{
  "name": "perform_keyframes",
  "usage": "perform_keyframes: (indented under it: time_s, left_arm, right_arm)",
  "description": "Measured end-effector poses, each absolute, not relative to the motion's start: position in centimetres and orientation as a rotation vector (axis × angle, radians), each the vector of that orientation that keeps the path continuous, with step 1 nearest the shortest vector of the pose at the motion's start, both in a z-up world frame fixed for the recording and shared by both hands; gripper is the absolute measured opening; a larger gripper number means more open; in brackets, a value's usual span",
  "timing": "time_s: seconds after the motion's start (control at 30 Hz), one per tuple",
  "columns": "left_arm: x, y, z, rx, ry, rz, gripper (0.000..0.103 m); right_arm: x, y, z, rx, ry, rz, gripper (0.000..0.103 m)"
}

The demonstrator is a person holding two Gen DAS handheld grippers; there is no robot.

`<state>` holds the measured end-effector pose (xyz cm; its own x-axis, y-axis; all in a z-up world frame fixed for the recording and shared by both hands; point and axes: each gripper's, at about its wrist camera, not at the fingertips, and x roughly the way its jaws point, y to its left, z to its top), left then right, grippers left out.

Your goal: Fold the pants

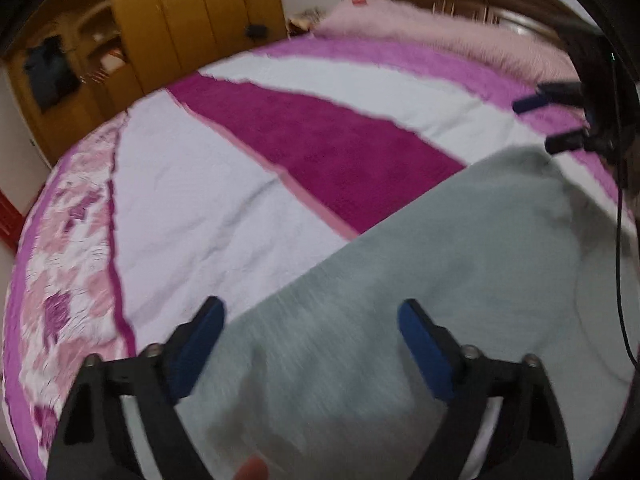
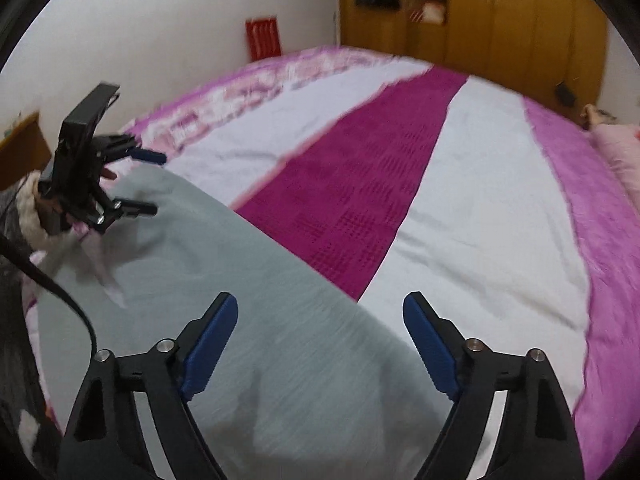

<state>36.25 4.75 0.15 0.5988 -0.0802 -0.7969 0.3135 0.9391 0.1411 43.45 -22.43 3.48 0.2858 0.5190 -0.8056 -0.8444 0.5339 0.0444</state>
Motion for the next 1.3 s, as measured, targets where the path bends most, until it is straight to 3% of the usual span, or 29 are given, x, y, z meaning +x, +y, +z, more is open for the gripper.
perform_keyframes:
  time_s: [0.2, 0.33, 0.4, 0.57, 0.63, 0.73, 0.8, 0.87, 1.0, 1.3]
  left_arm:
    - [39.0, 7.8, -3.9, 0.305, 0.977, -0.271, 0.087]
    - [39.9, 9.7, -4.9, 0.294, 0.975, -0.345, 0.091]
    - [40.4, 9.9, -5.4, 0.33, 0.972, -0.353, 0.099]
    - [41.2, 9.7, -5.6, 0.335, 1.03, -0.39, 0.097]
    - [41.4, 9.7, -5.4, 0.326, 1.047, -0.4, 0.09]
    - [41.4, 9.5, -4.7, 0.319, 1.081, -0.438, 0.053]
    - [41.0, 9.0, -4.4, 0.35, 1.097, -0.462, 0.016]
    - [40.6, 8.1, -4.0, 0.42, 1.105, -0.467, 0.005]
    - [39.5, 7.9, -2.8, 0.457, 1.078, -0.447, 0.002]
    - [33.7, 6.5, 3.6, 0.564, 0.962, -0.396, 0.002]
  right_arm:
    - [46.4, -21.7, -1.8, -0.609, 1.04, 0.987, 0.057]
    - [48.1, -22.5, -3.3, -0.647, 1.086, 0.969, 0.057]
    - [48.6, -22.5, -3.8, -0.64, 1.128, 0.98, 0.058]
    - [49.7, -21.9, -3.8, -0.684, 1.209, 1.023, 0.059]
    - [50.4, -21.4, -3.7, -0.71, 1.243, 1.032, 0.058]
    - [50.4, -20.2, -3.3, -0.78, 1.252, 1.054, 0.047]
    - [50.2, -19.6, -2.5, -0.812, 1.242, 1.075, 0.013]
    - [49.8, -18.9, -1.9, -0.866, 1.216, 1.056, 0.005]
    - [48.3, -18.0, -0.1, -0.959, 1.118, 1.006, 0.002]
    - [38.1, -18.9, 6.1, -1.232, 0.674, 0.808, 0.001]
